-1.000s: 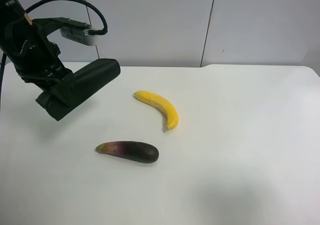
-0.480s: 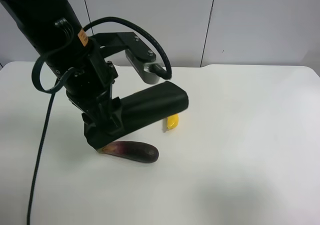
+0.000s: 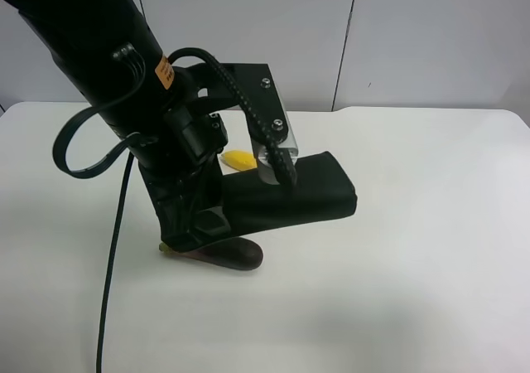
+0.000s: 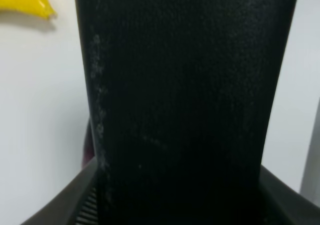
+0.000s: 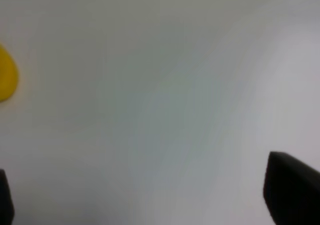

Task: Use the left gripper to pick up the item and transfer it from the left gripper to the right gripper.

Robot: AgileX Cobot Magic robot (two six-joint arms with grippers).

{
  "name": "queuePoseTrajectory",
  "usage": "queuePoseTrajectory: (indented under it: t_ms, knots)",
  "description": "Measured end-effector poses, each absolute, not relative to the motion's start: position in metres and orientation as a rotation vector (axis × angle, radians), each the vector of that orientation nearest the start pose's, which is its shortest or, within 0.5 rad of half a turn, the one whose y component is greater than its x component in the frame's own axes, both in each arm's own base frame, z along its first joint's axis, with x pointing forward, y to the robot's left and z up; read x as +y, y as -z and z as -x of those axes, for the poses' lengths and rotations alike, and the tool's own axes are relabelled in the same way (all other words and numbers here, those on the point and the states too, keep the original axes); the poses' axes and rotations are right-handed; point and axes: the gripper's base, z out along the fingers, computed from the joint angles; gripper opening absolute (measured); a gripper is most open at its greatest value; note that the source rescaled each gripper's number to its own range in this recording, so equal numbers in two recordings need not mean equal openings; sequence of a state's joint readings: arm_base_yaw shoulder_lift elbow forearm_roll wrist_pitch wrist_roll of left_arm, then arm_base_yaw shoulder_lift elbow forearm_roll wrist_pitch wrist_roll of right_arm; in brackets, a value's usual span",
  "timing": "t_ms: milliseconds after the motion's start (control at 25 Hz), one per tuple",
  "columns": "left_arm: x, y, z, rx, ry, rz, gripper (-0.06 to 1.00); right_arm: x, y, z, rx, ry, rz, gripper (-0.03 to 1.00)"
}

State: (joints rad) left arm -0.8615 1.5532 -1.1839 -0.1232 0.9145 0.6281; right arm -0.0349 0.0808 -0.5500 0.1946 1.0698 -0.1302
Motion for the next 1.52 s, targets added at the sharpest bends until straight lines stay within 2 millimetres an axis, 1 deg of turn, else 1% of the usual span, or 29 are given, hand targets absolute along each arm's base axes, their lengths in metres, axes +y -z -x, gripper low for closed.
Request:
queuePoseTrajectory:
  t_ms: [120,240,320,400,520,680,800,960,1080,1440,1520]
  knots:
    - [-0.245,-0.274,-0.199,2.039,0.206,-1.844,0.05,0.022,-0.312,-0.019,2.120,-0.258,0.094,1.00]
    - [-0.247,-0.275,-0.201,1.992,0.199,-1.844,0.04,0.029,-0.329,-0.045,2.195,-0.391,0.074,1.00]
    - [-0.249,-0.276,-0.202,1.972,0.199,-1.833,0.04,0.033,-0.334,-0.063,2.242,-0.479,0.062,1.00]
    - [-0.250,-0.277,-0.204,1.952,0.198,-1.817,0.03,0.038,-0.335,-0.081,2.289,-0.580,0.059,1.00]
    - [-0.252,-0.278,-0.206,1.928,0.200,-1.792,0.03,0.046,-0.329,-0.110,2.356,-0.734,0.078,1.00]
    - [-0.254,-0.280,-0.208,1.904,0.200,-1.769,0.03,0.055,-0.321,-0.141,2.369,-0.932,0.109,1.00]
    - [-0.256,-0.281,-0.209,1.884,0.203,-1.746,0.03,0.060,-0.315,-0.159,2.363,-1.046,0.111,1.00]
    - [-0.260,-0.285,-0.211,1.863,0.241,-1.688,0.03,0.063,-0.305,-0.177,2.377,-1.125,0.094,1.00]
    - [-0.263,-0.287,-0.211,1.848,0.277,-1.654,0.02,0.063,-0.299,-0.185,2.392,-1.156,0.079,1.00]
    - [-0.270,-0.292,-0.211,1.782,0.362,-1.609,0.02,0.068,-0.295,-0.198,2.344,-1.283,0.055,1.00]
    - [-0.271,-0.293,-0.210,1.769,0.379,-1.606,0.02,0.068,-0.293,-0.200,2.346,-1.303,0.048,0.97]
